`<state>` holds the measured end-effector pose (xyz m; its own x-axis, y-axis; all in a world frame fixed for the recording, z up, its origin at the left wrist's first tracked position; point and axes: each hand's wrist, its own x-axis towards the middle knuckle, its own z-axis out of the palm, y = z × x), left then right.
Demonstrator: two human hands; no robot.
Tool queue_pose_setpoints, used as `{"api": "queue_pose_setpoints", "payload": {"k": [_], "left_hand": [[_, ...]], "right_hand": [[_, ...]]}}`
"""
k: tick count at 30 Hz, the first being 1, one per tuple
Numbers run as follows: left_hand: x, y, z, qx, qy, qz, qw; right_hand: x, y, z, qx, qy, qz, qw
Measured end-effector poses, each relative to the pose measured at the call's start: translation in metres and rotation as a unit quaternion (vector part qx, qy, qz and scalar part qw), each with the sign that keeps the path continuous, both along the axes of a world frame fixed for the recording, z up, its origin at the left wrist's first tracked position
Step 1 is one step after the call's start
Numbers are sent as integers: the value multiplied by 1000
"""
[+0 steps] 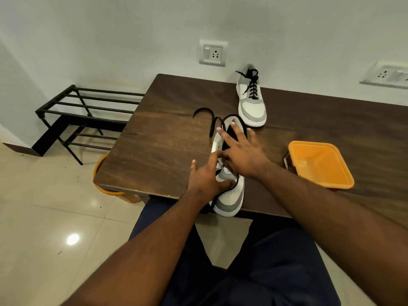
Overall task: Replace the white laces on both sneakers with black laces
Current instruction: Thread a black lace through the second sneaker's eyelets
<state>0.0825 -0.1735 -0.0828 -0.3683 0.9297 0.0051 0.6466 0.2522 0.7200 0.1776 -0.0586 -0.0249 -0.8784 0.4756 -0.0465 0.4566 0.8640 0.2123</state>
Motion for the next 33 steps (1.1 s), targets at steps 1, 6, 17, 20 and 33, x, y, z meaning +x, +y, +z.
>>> {"api": "queue_pose_setpoints", "payload": {"k": [1,6,17,20,33], "left_hand": [[1,-1,3,-10,10,8,1000],[5,-6,3,-20,16,28,999],[9,-7,4,7,-24,36,999],[11,-7,1,20,-46,41,998],[19,-4,-6,7,-27,61,998]], "right_hand": [[-2,9,8,40,-15,31,999],[-11,84,85,142,103,-39,984],[0,28,36,-99,251,-80,960],[8,2,7,-108,151,-75,980],[-5,28,29,163,-31,104,981]]}}
